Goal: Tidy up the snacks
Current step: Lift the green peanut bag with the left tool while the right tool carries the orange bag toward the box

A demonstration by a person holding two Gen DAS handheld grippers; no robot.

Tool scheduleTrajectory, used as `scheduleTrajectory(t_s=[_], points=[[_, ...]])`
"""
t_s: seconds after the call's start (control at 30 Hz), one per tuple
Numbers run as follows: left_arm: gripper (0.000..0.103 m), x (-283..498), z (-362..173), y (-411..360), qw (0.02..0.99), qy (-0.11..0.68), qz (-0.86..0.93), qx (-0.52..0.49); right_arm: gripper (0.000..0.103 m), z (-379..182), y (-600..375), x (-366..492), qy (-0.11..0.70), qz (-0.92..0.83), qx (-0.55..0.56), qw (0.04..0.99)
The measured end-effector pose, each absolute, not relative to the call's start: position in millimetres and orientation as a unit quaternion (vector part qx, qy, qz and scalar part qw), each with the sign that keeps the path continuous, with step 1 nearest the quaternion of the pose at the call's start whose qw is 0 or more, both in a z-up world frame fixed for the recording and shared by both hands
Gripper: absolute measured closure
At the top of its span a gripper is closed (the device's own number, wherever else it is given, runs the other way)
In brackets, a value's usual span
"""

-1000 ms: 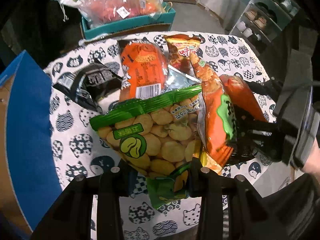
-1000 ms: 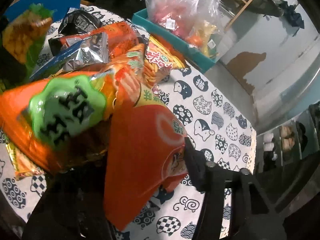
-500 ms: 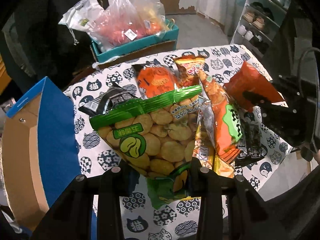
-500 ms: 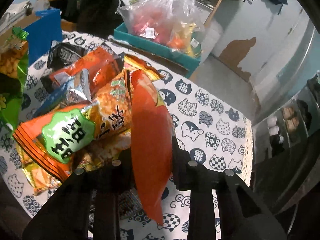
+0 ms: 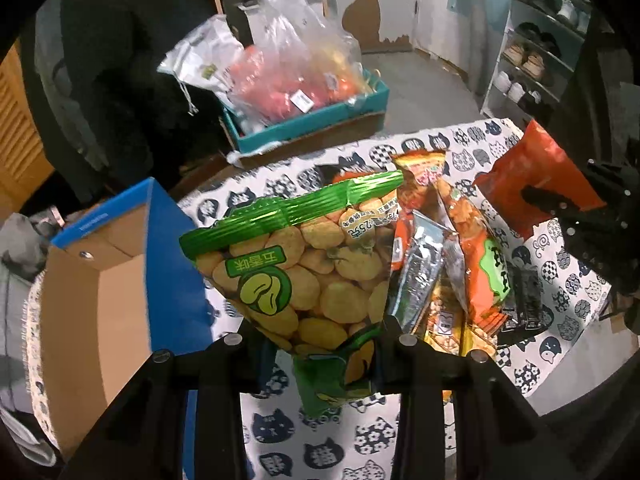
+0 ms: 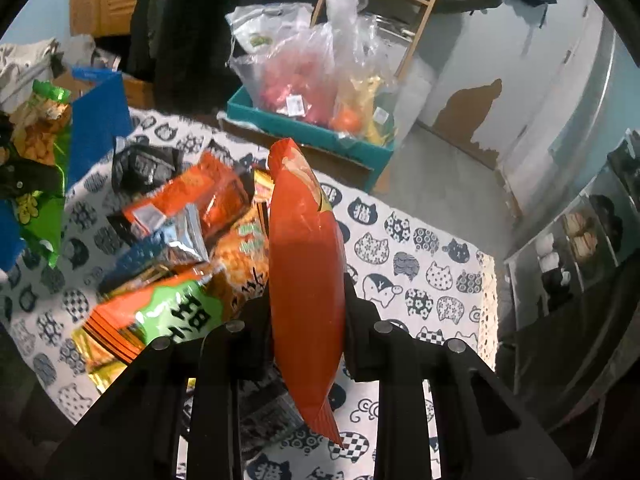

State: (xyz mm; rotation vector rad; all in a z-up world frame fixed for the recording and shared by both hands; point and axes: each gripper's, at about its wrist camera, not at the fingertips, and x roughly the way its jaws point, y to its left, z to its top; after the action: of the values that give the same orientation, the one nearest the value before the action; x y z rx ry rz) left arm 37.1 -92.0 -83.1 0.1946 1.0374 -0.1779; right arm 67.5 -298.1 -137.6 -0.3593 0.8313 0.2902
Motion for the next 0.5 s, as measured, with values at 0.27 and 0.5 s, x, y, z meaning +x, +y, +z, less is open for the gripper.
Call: scheduleTrajectory(t_s=[0.27, 0.5], points=[[0.066, 32, -64, -77, 0.874, 0.470, -0.072, 0.099, 0.079, -107, -288, 64, 0.388, 0.146, -0.143, 0.899], [0.066, 26, -44, -55, 0.887, 0.450, -0.059, 0.088, 0.079, -74, -267, 58, 0.364, 0.170, -0.124, 0.907]])
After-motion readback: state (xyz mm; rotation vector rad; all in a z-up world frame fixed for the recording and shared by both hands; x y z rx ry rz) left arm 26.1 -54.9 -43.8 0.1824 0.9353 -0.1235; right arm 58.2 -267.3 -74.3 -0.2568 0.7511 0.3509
